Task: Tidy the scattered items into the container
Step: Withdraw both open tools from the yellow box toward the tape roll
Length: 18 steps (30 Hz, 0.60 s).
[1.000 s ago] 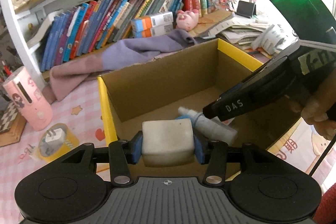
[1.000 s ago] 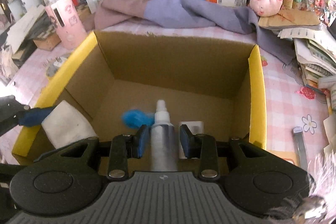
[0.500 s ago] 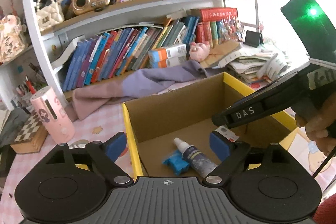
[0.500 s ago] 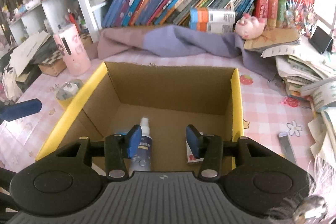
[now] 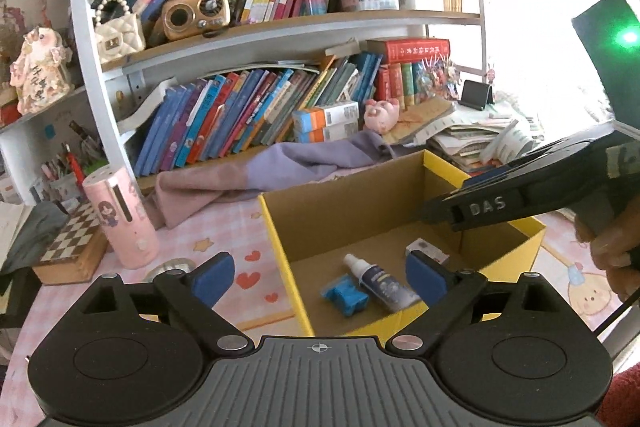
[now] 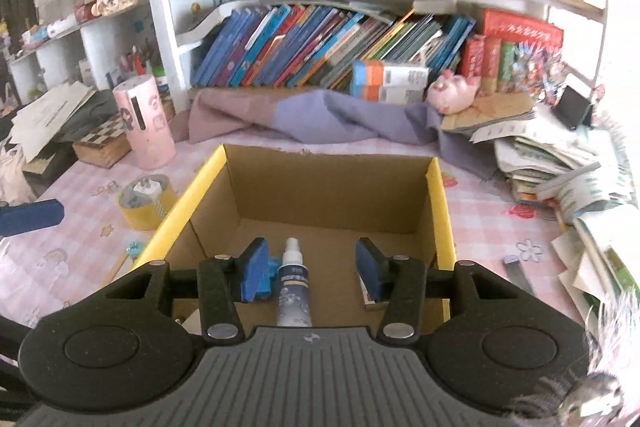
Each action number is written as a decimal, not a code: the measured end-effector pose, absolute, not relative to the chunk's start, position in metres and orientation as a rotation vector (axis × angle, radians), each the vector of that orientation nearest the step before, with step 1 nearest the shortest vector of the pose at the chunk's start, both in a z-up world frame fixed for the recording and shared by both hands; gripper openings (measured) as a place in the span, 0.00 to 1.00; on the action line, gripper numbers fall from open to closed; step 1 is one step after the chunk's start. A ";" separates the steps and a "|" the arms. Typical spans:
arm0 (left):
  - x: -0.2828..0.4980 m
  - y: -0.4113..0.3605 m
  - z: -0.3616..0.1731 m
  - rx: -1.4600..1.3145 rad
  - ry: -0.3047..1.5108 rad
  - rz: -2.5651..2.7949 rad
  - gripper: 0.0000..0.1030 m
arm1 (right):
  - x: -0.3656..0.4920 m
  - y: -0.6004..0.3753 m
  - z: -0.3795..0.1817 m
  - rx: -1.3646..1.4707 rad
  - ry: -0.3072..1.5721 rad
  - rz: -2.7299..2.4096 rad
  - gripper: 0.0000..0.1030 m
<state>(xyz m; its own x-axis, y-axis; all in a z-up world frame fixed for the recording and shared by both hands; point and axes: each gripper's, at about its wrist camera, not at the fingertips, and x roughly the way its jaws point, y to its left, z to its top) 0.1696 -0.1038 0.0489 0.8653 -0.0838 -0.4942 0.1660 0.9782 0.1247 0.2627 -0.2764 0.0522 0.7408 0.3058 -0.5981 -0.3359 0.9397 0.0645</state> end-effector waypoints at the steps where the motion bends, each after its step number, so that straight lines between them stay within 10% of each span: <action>1: 0.166 -0.100 0.049 0.164 0.508 -0.136 0.92 | 0.257 -0.275 0.052 -0.046 0.642 0.340 0.45; 18: 0.099 -0.050 0.044 0.175 0.516 -0.254 0.92 | 0.148 -0.247 0.044 0.035 0.627 0.148 0.45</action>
<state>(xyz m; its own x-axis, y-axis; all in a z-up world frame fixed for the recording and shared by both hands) 0.0989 -0.0500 0.0444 0.8396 -0.1957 -0.5067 0.2831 0.9538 0.1007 0.1475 -0.2475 0.0440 0.7995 0.1483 -0.5821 -0.1272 0.9889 0.0771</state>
